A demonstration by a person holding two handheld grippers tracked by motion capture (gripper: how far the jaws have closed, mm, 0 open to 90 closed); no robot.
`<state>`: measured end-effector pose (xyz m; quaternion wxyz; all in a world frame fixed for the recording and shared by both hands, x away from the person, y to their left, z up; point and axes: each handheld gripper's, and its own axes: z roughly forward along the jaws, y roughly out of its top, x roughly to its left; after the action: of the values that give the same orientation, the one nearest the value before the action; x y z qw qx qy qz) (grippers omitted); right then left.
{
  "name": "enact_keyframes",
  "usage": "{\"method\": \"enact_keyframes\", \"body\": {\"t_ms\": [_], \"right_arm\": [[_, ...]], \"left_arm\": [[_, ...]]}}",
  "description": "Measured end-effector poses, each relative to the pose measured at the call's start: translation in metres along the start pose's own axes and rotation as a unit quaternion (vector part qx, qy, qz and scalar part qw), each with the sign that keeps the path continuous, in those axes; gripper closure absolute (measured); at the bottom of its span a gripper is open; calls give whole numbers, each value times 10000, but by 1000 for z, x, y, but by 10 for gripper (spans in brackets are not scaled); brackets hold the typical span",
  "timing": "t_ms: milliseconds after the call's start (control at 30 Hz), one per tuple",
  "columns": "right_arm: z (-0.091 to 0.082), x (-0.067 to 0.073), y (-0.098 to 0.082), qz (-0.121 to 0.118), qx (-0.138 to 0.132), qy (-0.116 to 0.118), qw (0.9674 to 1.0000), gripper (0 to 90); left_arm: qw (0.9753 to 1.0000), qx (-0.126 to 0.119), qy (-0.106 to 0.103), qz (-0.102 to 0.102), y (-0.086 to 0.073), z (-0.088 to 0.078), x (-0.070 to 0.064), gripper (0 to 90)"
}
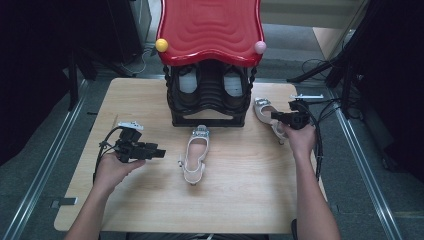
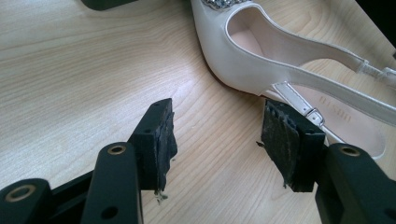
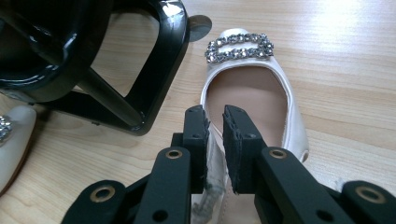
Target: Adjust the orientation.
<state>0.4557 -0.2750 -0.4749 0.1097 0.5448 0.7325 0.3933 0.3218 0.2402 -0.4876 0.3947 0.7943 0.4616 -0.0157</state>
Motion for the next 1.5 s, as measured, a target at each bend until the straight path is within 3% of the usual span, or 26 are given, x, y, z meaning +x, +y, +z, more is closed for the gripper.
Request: {"method": "enact_keyframes", "body": {"t_ms": [233,333,467,700,833,967,1100,1267,1500], "right_arm": [[13,-2,-2,42,110,-25,9999,792],[21,-1,-3,-5,344,-69,9994,797],[24,3,-1,-152,402,-183,9989,821],[23,2,0,-37,402,-75,9992,876],[17,1,1,6,331,-122,9994,882],[8,-5,2,234,129,25,9996,883],[-2,-6,3,265,-3,12,9996,884],[-11,-6,3,384,-49,178,9991,883],[-17,4,0,367,-22,350,9987,883]], "left_arm": [[10000,-13,19,-54,-4,-2,0,443],[10000,-15,32,-76,-5,-3,1,440],[10000,0,44,-82,-7,-4,1,432],[10000,-18,33,-87,-8,-4,0,430],[10000,-3,28,-90,-7,-4,2,423],[9999,-22,2,-131,-7,-4,2,408],[9999,-20,-20,-107,-6,-3,2,401],[10000,-21,-22,-76,-4,-1,2,394],[9999,5,-84,-61,1,3,1,383]]}}
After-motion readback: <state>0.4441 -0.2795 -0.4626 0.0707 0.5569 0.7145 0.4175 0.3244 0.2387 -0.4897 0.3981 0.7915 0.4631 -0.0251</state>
